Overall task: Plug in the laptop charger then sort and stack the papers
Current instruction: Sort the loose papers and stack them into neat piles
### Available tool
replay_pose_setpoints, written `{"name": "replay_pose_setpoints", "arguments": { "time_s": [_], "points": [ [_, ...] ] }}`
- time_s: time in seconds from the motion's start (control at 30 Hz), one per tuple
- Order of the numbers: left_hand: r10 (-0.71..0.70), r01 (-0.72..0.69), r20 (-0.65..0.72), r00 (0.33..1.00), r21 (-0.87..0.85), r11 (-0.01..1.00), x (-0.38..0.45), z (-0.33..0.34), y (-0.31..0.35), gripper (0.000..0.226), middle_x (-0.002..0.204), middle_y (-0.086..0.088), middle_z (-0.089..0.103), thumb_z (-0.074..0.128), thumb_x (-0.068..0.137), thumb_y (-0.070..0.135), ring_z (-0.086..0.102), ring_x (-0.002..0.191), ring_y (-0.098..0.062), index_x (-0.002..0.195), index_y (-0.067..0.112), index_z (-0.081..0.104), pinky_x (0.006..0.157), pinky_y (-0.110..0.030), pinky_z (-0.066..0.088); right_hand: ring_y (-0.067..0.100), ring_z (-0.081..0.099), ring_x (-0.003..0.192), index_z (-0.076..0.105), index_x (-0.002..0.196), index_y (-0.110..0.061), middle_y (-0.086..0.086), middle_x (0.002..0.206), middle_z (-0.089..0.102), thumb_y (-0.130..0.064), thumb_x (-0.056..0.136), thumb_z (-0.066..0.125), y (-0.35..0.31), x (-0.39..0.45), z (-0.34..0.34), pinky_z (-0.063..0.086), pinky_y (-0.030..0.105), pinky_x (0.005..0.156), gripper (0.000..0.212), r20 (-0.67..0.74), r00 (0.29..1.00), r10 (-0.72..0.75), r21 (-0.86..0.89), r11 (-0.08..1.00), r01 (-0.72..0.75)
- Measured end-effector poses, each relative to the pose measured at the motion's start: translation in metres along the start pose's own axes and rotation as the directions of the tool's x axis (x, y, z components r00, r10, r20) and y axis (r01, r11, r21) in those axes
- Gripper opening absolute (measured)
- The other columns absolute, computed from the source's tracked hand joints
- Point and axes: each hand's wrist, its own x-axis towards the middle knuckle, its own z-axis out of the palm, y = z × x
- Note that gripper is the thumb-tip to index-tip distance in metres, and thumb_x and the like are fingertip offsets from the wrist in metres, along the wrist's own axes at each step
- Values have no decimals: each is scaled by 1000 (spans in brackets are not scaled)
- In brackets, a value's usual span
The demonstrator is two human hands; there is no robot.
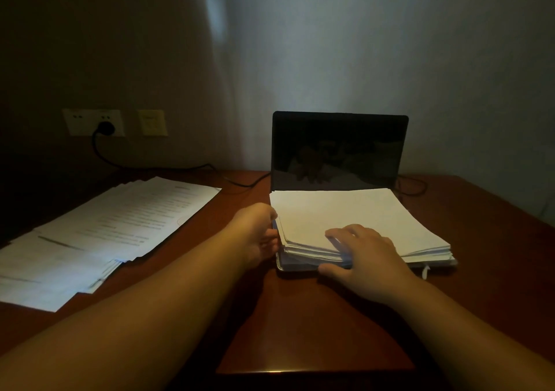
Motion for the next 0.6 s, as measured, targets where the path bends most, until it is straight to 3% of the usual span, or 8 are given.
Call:
{"name": "replay_pose_setpoints", "arguments": {
  "time_s": [0.2, 0.37, 0.6],
  "points": [
    [17, -17, 37, 999, -8, 1000, 0, 6, 6, 10, 114, -19, 66, 44, 97, 10, 66, 102, -35, 103, 7, 52, 90, -47, 56, 17, 40, 133, 33, 145, -42, -9, 150, 39, -74, 87, 42, -3, 1, -3, 36, 41, 111, 67, -3, 1000, 3, -27, 1000, -3],
    [-32, 40, 57, 998, -131, 991, -5, 3, 4, 11, 102, -16, 65, 42, 96, 8, 63, 89, -34, 102, 11, 51, 68, -45, 55, 17, 40, 132, 31, 146, -42, -9, 150, 39, -81, 80, 45, -6, -2, -5, 36, 41, 110, 78, 7, 1000, -1, -33, 999, 2],
    [43, -30, 50, 998, -233, 972, 0, 14, 0, 17, 105, -17, 66, 45, 93, 5, 65, 98, -34, 105, 11, 55, 79, -53, 59, 16, 45, 126, 36, 142, -41, -8, 145, 45, -70, 87, 48, -6, 1, 0, 41, 41, 106, 64, -53, 999, 7, 2, 1000, -7]
  ]
}}
